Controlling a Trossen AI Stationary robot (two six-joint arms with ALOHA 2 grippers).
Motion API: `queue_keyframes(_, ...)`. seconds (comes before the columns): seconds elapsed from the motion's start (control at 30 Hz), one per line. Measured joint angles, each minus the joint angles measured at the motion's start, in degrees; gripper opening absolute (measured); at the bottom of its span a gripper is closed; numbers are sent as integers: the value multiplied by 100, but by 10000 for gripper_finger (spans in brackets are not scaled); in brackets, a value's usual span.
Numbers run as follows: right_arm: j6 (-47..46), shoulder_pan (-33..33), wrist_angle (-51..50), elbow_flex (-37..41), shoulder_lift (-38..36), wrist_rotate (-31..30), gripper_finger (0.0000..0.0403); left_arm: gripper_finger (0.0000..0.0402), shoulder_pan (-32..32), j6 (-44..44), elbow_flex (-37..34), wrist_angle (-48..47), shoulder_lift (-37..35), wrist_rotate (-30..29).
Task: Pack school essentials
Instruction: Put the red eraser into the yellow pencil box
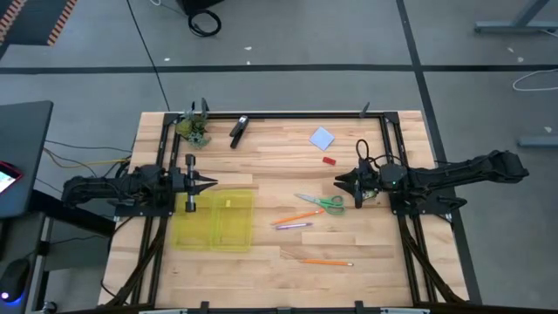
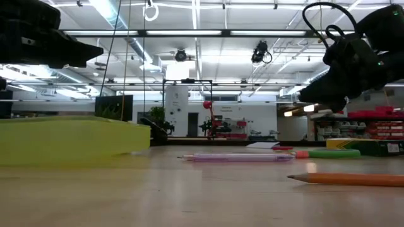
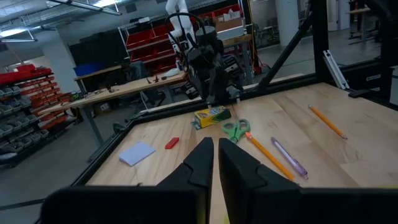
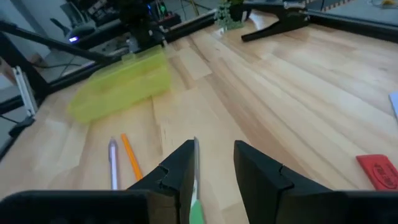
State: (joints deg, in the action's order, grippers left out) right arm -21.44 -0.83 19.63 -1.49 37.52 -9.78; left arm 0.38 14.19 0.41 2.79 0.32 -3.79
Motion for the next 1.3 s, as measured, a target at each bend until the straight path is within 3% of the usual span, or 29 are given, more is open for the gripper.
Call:
queue_keyframes(0.17, 185, 121, -227, -430, 551, -305, 112, 40, 0, 0, 1, 0, 0, 0)
queue_keyframes(0.27, 148, 67, -1027, -852, 911, -781, 112, 39, 0, -2, 0, 0, 0, 0)
queue_keyframes(0.43, 135, -318, -2049, -1526, 1617, -897, 112, 32, 0, 0, 1, 0, 0, 0)
queue_keyframes(0.83, 805, -1712, -2265, -2091, 2779, 83, 150, 40, 0, 0, 1, 0, 0, 0)
queue_keyframes(1.3, 1516, -2575, -2353, -2519, 3545, 662, 161, 28, -2, 0, 0, 0, 0, 0)
